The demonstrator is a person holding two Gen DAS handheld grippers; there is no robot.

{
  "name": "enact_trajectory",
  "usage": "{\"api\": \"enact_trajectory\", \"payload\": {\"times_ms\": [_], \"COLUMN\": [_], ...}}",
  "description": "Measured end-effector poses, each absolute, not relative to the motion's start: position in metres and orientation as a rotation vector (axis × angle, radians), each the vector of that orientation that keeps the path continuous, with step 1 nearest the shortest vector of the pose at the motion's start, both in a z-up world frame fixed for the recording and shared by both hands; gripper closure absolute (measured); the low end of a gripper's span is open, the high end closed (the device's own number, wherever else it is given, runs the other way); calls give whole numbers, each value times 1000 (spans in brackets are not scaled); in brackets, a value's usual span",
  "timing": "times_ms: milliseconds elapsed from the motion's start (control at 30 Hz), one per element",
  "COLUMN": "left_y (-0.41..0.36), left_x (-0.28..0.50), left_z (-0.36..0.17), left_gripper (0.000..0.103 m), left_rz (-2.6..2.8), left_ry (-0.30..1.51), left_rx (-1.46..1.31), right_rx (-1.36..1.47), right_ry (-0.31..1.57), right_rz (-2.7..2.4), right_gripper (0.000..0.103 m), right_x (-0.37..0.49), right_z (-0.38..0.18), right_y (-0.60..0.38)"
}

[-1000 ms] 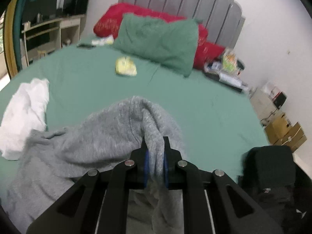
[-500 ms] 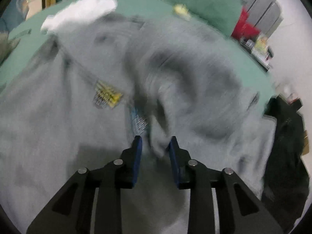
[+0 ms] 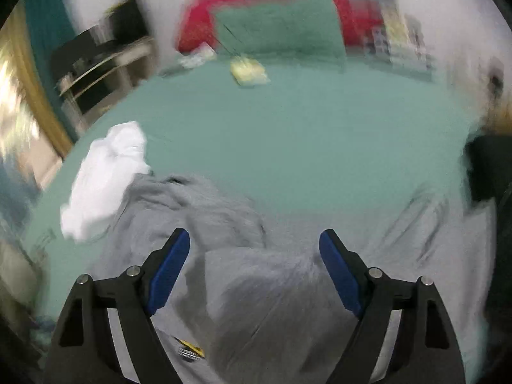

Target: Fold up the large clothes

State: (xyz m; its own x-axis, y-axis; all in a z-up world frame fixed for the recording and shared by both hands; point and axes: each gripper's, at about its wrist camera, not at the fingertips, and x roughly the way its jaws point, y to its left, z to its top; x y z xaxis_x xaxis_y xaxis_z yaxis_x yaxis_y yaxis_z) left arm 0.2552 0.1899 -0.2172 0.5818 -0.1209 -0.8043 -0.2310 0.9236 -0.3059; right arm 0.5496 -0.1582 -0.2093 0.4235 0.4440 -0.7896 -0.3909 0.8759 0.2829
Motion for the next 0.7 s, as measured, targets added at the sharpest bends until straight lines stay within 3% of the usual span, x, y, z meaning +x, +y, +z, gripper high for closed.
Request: {"api": "enact_trajectory", "payload": {"times_ms": [100, 167, 433, 500, 600, 700], "left_y": [191, 191, 183, 181, 178, 175], "left_x": [256, 256, 246, 242, 239, 238], "left_z": [-218, -216, -213, -212, -209, -209], "left_gripper": [43, 43, 43, 43, 43, 43], "left_rz": [64, 64, 48, 45, 30, 18], "left_ry": [961, 958, 954, 953, 951, 955], "left_rx": [-406, -410, -409, -405, -397, -389], "right_rx": [196, 91, -289, -466, -496, -476], "right_ry": [1180, 1125, 844, 756, 826, 976], "right_rz": [520, 598, 625, 585, 648, 644], "right_gripper": [24, 89, 93, 89, 88, 56], "right_x": [563, 539, 418, 375, 338, 323], "right_z": [-242, -232, -183, -187, -223, -276], "right_y": [-174, -169, -158, -142, -126, -126]}}
